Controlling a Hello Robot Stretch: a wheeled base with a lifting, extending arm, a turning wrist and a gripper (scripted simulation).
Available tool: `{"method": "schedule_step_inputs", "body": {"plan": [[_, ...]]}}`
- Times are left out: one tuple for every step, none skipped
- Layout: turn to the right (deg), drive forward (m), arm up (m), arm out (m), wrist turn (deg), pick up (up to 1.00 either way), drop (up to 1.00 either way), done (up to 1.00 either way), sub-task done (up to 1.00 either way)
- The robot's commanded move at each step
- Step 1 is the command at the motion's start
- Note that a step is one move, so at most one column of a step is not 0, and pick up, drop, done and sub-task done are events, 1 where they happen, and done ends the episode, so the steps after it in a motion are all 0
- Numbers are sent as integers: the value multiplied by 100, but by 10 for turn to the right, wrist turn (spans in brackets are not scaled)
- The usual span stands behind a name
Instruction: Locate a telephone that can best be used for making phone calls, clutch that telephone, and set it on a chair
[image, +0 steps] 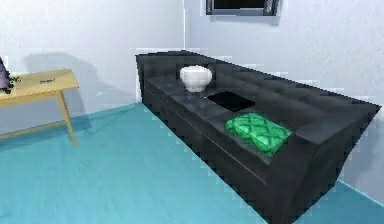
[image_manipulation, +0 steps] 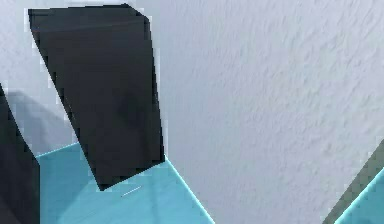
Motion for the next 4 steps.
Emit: {"method": "schedule_step_inputs", "body": {"plan": [[-30,0,0,0,0,0,0,0,0],[60,0,0,0,0,0,0,0,0],[0,30,0,0,0,0,0,0,0],[-270,0,0,0,0,0,0,0,0]]}}
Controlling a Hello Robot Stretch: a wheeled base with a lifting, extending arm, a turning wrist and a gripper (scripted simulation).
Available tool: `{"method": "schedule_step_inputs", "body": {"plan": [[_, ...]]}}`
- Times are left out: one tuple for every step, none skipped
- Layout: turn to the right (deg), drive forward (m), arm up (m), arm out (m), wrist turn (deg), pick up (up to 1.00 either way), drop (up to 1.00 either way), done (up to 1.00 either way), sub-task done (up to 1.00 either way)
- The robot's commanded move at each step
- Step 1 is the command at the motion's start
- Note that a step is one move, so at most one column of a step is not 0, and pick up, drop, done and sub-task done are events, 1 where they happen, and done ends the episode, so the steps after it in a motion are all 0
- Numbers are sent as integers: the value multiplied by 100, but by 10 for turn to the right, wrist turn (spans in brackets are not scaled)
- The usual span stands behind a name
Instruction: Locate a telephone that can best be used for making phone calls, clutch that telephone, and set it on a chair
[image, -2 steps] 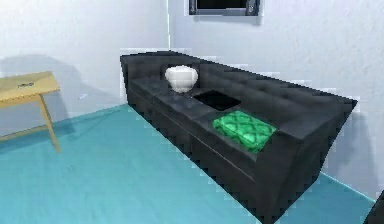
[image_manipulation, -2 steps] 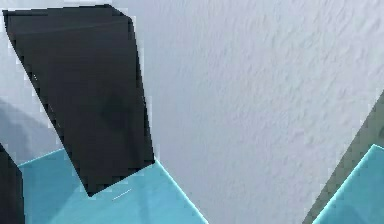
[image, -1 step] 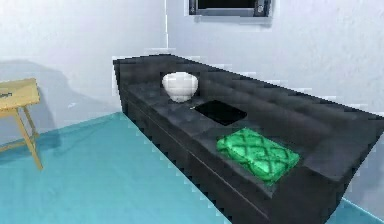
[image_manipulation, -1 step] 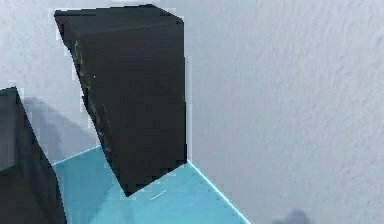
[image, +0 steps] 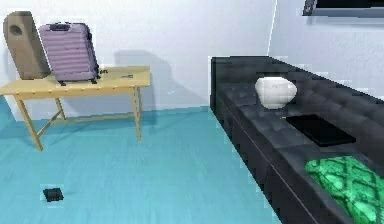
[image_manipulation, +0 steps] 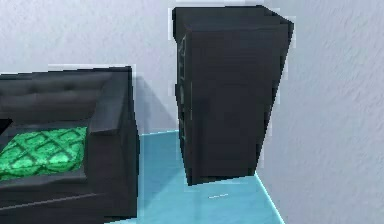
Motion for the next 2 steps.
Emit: {"method": "schedule_step_inputs", "body": {"plan": [[0,5,0,0,0,0,0,0,0],[-90,0,0,0,0,0,0,0,0]]}}
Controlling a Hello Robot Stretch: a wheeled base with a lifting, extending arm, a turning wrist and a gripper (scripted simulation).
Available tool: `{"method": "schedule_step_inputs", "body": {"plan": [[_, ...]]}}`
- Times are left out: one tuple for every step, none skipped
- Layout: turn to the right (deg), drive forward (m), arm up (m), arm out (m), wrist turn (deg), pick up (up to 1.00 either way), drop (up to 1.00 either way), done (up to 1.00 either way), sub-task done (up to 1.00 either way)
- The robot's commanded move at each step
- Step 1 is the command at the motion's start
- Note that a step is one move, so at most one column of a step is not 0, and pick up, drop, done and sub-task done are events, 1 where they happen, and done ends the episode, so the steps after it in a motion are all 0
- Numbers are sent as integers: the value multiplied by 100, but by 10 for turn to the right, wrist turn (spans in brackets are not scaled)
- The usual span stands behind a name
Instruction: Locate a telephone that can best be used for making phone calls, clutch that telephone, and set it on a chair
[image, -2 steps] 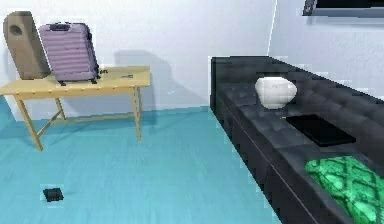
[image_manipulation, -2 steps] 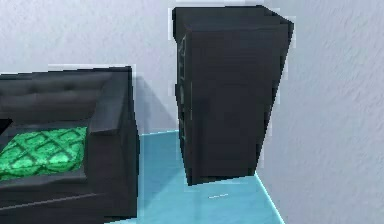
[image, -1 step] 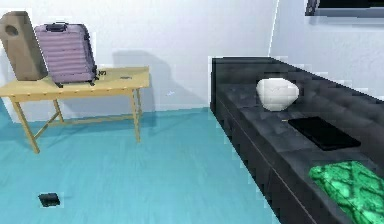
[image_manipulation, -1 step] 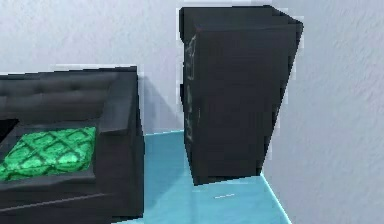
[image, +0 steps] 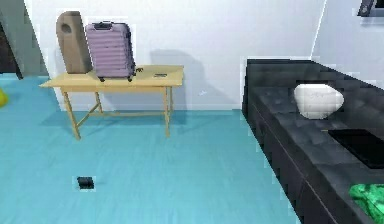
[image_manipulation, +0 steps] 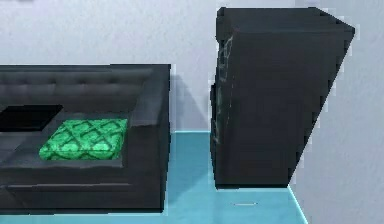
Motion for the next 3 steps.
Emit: {"method": "schedule_step_inputs", "body": {"plan": [[0,35,0,0,0,0,0,0,0],[-150,0,0,0,0,0,0,0,0],[0,100,0,0,0,0,0,0,0]]}}
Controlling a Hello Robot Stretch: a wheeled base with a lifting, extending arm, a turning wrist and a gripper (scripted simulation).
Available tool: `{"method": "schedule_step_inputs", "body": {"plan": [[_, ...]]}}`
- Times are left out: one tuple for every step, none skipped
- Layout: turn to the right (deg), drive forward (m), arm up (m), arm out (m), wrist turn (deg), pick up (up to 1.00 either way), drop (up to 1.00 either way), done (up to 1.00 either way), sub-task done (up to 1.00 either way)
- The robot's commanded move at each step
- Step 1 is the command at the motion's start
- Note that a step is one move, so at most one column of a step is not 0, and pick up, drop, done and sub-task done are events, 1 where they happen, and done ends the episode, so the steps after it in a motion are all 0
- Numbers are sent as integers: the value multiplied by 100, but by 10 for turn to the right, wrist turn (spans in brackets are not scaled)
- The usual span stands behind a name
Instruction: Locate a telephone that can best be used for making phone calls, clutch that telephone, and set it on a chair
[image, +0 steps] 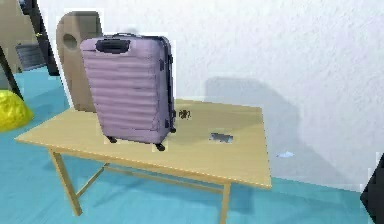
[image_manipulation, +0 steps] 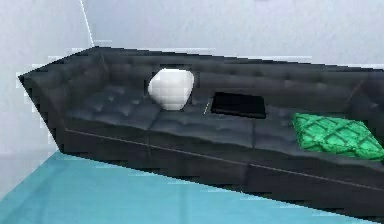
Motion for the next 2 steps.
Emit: {"method": "schedule_step_inputs", "body": {"plan": [[0,25,0,0,0,0,0,0,0],[-450,0,0,0,0,0,0,0,0]]}}
